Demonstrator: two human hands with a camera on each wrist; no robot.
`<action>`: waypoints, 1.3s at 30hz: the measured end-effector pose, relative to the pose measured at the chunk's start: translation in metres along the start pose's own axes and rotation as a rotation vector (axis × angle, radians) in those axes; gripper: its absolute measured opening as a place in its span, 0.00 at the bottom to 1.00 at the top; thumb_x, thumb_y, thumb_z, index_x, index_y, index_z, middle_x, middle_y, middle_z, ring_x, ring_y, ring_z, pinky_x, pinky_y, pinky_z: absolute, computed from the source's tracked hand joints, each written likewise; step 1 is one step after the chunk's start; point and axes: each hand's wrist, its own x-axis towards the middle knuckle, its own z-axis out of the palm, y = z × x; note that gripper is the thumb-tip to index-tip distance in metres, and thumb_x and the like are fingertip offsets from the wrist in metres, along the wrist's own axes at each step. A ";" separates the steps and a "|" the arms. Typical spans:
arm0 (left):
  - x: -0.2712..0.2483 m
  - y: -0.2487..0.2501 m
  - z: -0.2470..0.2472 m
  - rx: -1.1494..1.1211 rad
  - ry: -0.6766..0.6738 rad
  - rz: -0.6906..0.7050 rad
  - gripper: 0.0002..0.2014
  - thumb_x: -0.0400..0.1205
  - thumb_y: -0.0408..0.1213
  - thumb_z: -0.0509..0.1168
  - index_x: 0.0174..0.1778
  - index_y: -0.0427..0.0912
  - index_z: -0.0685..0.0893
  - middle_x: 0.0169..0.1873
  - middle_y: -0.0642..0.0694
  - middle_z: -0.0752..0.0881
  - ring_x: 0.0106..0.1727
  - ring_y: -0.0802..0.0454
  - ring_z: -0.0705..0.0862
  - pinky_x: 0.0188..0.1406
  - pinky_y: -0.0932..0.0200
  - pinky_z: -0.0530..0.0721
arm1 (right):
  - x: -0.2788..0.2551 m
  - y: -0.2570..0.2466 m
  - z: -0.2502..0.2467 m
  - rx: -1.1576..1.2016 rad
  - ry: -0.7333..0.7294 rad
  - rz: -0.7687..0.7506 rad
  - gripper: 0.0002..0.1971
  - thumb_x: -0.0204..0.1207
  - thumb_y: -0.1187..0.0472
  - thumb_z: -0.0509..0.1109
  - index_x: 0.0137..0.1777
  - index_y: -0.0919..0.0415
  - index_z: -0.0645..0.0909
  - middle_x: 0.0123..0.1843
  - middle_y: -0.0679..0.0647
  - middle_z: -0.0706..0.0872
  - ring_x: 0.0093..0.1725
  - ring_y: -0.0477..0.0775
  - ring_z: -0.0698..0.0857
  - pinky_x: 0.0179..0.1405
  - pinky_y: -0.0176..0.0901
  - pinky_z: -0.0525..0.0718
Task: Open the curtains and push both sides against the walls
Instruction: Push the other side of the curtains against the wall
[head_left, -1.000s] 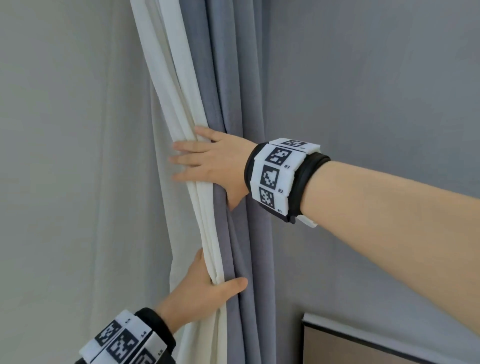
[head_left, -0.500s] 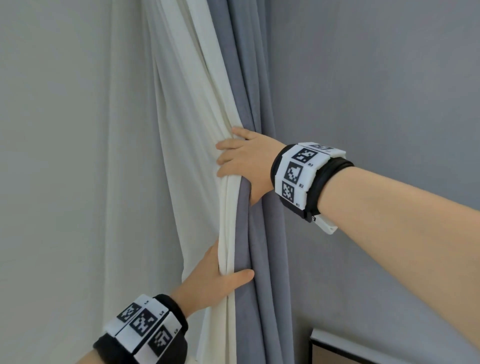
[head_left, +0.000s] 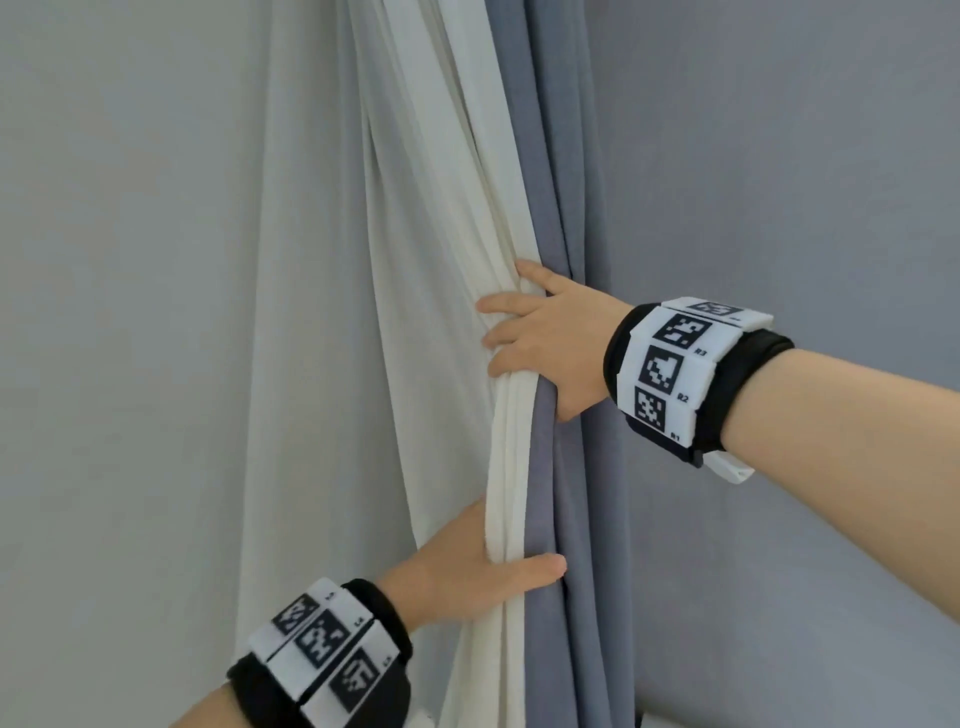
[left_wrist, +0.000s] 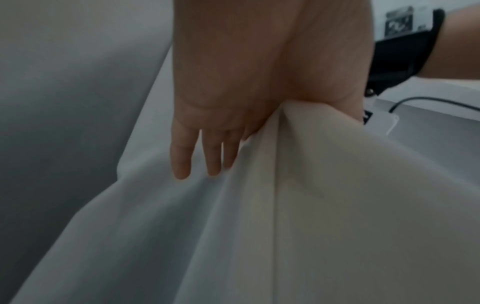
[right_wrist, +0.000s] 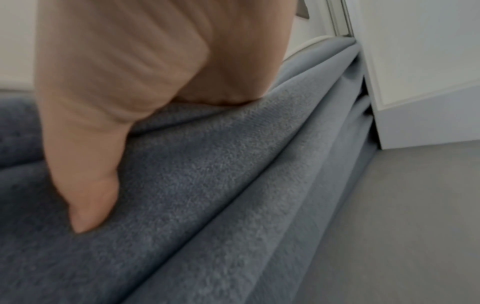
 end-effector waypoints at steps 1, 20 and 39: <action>0.000 -0.002 -0.008 0.013 -0.011 -0.001 0.24 0.71 0.57 0.70 0.61 0.75 0.69 0.56 0.78 0.79 0.59 0.80 0.77 0.51 0.82 0.75 | 0.002 0.002 0.007 0.016 -0.003 0.011 0.36 0.65 0.42 0.70 0.75 0.43 0.66 0.79 0.46 0.66 0.83 0.53 0.44 0.75 0.68 0.33; 0.064 -0.127 -0.070 0.003 0.629 -0.246 0.65 0.56 0.68 0.70 0.82 0.41 0.44 0.83 0.41 0.54 0.83 0.43 0.55 0.82 0.40 0.56 | 0.052 0.021 0.101 0.107 -0.059 0.163 0.54 0.62 0.42 0.74 0.82 0.50 0.45 0.82 0.49 0.62 0.84 0.50 0.46 0.77 0.65 0.36; 0.165 -0.118 -0.010 -0.055 0.116 -0.104 0.76 0.40 0.75 0.72 0.80 0.55 0.38 0.82 0.53 0.52 0.81 0.51 0.58 0.80 0.41 0.62 | 0.080 0.024 0.125 -0.020 -0.108 0.077 0.58 0.59 0.44 0.78 0.82 0.47 0.42 0.85 0.53 0.38 0.83 0.56 0.37 0.76 0.70 0.40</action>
